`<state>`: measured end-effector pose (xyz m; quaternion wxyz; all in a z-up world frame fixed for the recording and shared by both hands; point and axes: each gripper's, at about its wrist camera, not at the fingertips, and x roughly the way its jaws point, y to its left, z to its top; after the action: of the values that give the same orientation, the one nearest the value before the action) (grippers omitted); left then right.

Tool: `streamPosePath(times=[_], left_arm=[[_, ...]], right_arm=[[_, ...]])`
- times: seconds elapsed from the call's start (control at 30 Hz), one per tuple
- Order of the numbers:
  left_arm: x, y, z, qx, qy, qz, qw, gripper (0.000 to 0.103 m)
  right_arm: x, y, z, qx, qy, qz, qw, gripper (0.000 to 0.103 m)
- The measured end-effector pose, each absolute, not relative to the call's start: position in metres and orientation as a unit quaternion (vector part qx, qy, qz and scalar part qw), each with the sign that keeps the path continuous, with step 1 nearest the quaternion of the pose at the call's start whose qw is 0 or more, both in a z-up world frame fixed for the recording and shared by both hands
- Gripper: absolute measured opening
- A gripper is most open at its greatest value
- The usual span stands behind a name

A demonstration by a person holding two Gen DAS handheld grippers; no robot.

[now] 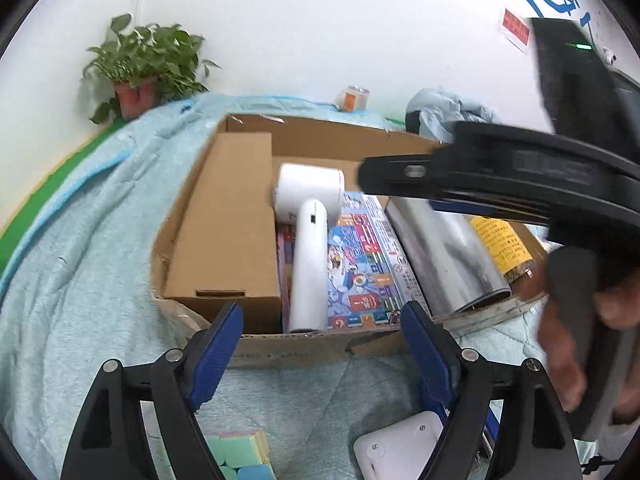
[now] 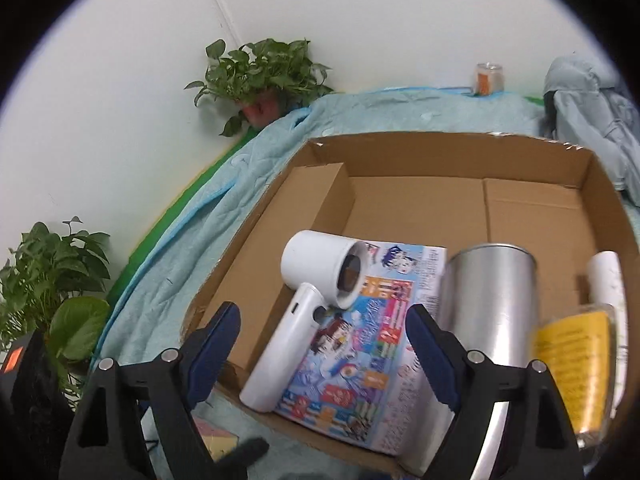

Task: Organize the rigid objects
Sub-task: 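Withdraw both grippers from the box toward the blue stapler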

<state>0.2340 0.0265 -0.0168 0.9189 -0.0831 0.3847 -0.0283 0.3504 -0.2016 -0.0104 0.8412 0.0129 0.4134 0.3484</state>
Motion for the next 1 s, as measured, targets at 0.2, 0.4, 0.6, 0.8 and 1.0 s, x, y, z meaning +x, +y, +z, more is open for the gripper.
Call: streamPosePath(times=[0.2, 0.4, 0.6, 0.8, 1.0], left_arm=[[0.244, 0.016, -0.021, -0.067, 0.401, -0.067, 0.911, 0.069], [0.254, 0.008, -0.025, -0.063, 0.418, -0.096, 0.901, 0.068], [0.243, 0.002, -0.015, -0.059, 0.410, -0.105, 0.904, 0.069], [0.188, 0.012, 0.010, -0.037, 0.343, -0.047, 0.937, 0.102], [0.132, 0.026, 0.005, -0.078, 0.342, -0.031, 0.936, 0.102]], right_arm=[[0.331, -0.220, -0.015, 0.017, 0.426, 0.349, 0.834, 0.085], [0.315, -0.245, -0.031, 0.044, 0.453, 0.352, 0.818, 0.085], [0.292, -0.268, -0.020, 0.036, 0.408, 0.332, 0.850, 0.085], [0.253, -0.291, -0.007, -0.011, 0.340, 0.297, 0.892, 0.088], [0.220, -0.293, -0.056, -0.034, 0.397, 0.297, 0.868, 0.088]])
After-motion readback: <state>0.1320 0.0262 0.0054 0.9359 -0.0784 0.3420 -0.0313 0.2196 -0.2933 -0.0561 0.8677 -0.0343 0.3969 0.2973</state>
